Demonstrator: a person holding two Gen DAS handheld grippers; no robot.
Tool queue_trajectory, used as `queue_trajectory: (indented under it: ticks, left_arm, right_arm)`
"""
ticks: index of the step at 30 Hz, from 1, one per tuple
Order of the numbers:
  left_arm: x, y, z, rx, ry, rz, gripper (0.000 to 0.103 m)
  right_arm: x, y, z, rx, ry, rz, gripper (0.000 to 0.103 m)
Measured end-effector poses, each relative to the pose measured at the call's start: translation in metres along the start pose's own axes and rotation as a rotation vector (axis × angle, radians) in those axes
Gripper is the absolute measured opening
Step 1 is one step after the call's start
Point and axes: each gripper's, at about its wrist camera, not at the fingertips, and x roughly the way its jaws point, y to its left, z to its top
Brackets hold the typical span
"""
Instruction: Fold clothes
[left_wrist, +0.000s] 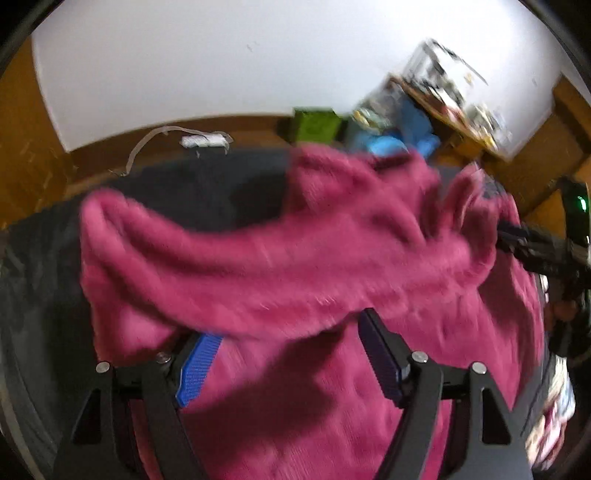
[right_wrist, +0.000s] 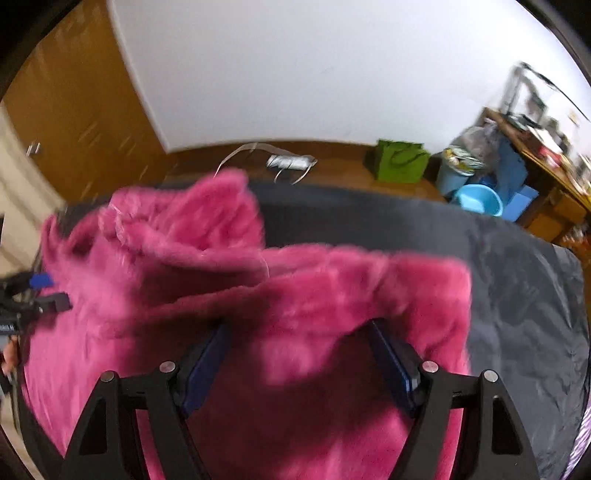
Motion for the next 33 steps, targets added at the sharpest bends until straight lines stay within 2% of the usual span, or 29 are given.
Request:
queue_trajectory:
  ticks: [3,6,9,11,14,16,18,20,24,26,29,33]
  left_arm:
    - [-0.002,0.027,0.01,-0.15,-0.056,-0.032,0.078]
    - [-0.005,0.036,0.004,-0.192,-0.07,-0.037,0.078]
    - [-0.016,0.028,-0.007,-0.167,-0.093,-0.057,0.078]
    - [-0.026,0.019,-0.012,-0.145,-0.106,-0.118,0.078]
    - [-0.029,-0.005,-0.012,-0.047,-0.061,-0.195,0.079]
    - [-0.018,-0.02,-0.01,0.041,-0.002,-0.163,0.079]
    - [0.0,-0.029,-0.005,0.086,0.028,-0.079,0.079]
    - [0.017,-0.025,0.006,0.045,0.046,-0.036,0.079]
    - [0.032,0.01,0.031,-0.254,0.025,-0.12,0.079]
    - [0.036,0.022,0.035,-0.342,0.004,-0.142,0.079]
    - [0.043,0.03,0.034,-0.378,0.006,-0.13,0.079]
    - [0.03,0.023,0.03,-0.345,0.0,-0.13,0.079]
  right_arm:
    - [0.006,-0.016,0.003,0.112,-0.024,0.024,0.079]
    - [0.018,-0.014,0.017,0.1,-0.017,0.022,0.079]
    - [0.007,-0.002,0.014,0.048,-0.048,0.004,0.079]
    - [-0.006,0.006,0.011,0.027,-0.082,0.01,0.079]
    - [-0.011,0.017,0.011,0.003,-0.071,0.048,0.079]
    - [-0.004,0.024,0.014,-0.02,-0.037,0.068,0.079]
    - [0.011,0.032,0.016,-0.027,0.027,0.085,0.079]
    - [0.03,0.034,0.021,-0.019,0.078,0.084,0.079]
    - [0.05,0.018,0.031,0.07,0.083,0.079,0.079]
    - [0.056,0.008,0.035,0.127,0.068,0.082,0.079]
    - [0.067,0.005,0.037,0.158,0.062,0.067,0.079]
    - [0.062,0.018,0.037,0.106,0.058,0.021,0.079]
